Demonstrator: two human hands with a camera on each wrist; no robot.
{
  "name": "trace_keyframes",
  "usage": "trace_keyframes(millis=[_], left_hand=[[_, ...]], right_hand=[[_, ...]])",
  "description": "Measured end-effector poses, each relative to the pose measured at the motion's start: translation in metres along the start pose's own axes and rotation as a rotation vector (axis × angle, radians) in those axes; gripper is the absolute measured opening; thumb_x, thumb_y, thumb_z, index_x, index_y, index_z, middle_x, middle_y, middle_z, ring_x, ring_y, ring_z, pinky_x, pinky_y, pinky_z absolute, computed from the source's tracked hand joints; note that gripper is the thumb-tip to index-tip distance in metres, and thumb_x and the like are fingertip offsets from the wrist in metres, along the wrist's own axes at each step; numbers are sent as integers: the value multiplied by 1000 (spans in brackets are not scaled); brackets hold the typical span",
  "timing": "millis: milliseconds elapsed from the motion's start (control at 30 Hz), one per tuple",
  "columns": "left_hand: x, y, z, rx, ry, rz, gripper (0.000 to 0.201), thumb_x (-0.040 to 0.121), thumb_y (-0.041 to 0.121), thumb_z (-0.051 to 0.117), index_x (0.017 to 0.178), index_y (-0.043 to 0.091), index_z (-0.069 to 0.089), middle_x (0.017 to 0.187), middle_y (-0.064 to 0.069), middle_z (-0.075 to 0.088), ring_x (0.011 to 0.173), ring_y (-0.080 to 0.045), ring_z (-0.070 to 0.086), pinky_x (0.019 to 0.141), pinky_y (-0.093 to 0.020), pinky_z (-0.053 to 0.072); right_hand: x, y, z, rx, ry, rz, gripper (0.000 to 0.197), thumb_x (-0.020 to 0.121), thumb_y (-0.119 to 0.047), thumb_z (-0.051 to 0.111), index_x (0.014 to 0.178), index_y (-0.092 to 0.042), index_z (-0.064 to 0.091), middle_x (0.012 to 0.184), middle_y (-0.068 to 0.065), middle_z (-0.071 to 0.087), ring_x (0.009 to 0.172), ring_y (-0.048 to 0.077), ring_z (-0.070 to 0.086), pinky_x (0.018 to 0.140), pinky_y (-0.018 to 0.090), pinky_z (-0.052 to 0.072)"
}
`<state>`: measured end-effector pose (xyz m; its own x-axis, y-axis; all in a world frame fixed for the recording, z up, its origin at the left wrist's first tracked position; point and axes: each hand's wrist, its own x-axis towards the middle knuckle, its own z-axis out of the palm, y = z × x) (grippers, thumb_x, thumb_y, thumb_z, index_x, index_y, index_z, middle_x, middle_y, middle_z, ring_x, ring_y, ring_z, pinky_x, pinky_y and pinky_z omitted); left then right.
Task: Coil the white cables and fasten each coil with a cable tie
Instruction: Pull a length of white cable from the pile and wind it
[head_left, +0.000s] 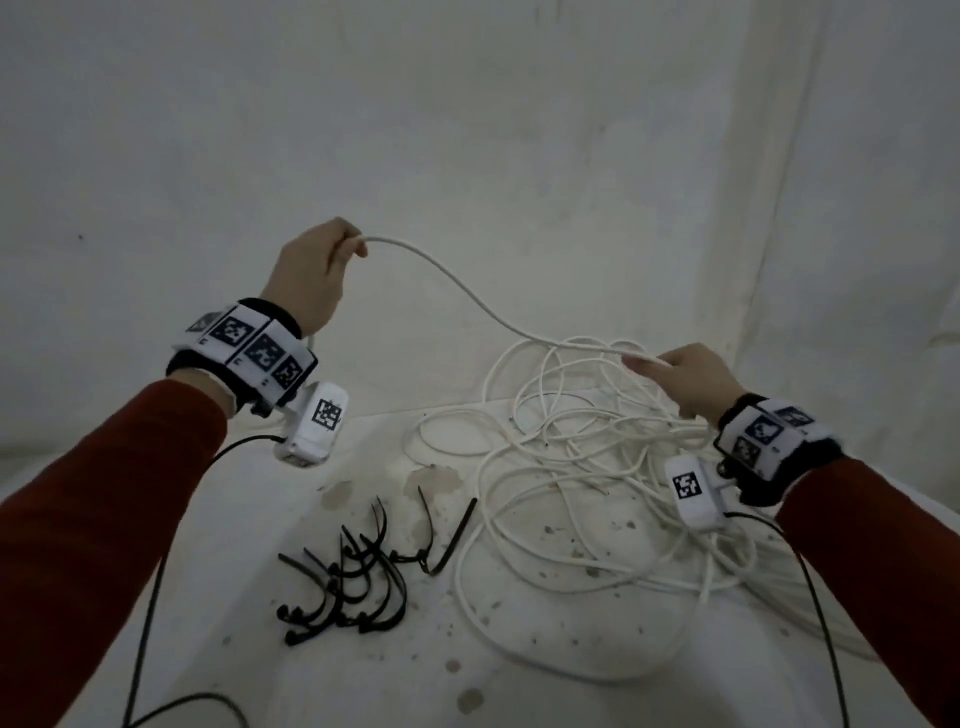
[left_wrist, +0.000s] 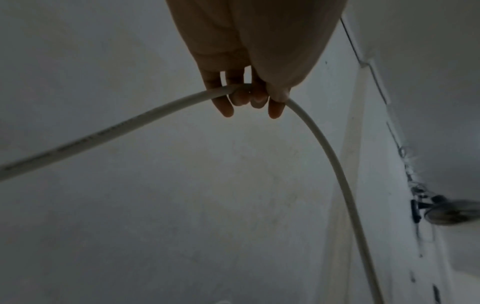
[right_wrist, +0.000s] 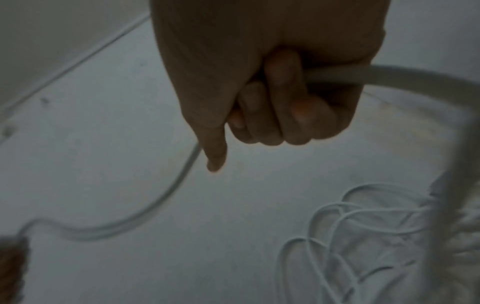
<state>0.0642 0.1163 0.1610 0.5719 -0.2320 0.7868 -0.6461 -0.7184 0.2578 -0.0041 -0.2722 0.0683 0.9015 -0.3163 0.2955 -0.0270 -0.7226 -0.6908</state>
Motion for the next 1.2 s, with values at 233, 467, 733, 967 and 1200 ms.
trace_keyframes(millis=[233, 467, 733, 967, 1200], left_hand=[[-34, -37, -19, 55, -175, -303, 10, 94, 19, 51, 98, 11, 55, 74, -7, 54, 71, -24, 50, 59, -27, 36], [-57, -54, -31, 180, -89, -424, 50, 83, 38, 68, 121, 11, 50, 96, -3, 61, 99, -28, 57, 85, -37, 45], [-46, 0, -50, 322, 26, 53, 90, 81, 65, 51, 149, 26, 8, 139, -3, 43, 136, -21, 28, 112, -46, 3], [-48, 9, -74, 194, 87, 259, 24, 96, 43, 24, 108, 27, 37, 94, -6, 53, 75, -27, 53, 62, -43, 48], [-54, -20, -95, 328, 15, 225, 30, 96, 48, 19, 99, 25, 39, 80, 1, 42, 63, -29, 47, 53, -44, 45]], right_hand=[[0, -82, -25, 658, -52, -158, 21, 80, -22, 54, 61, -15, 54, 44, -7, 34, 37, 8, 24, 43, 22, 21], [-18, -163, -8, 457, -38, -475, 22, 99, -29, 49, 97, -16, 67, 48, -2, 37, 37, 7, 27, 36, 16, 21], [-47, -232, 37, 432, -292, -743, 23, 102, -19, 44, 105, -14, 67, 52, -13, 38, 45, 1, 34, 45, 13, 28], [-62, -253, 57, 444, -285, -759, 29, 100, -30, 48, 83, -13, 65, 52, -2, 38, 44, 9, 32, 45, 21, 29], [-62, -220, 56, 526, -555, -532, 40, 102, -34, 42, 70, -13, 52, 52, -4, 29, 45, 11, 22, 41, 20, 23]])
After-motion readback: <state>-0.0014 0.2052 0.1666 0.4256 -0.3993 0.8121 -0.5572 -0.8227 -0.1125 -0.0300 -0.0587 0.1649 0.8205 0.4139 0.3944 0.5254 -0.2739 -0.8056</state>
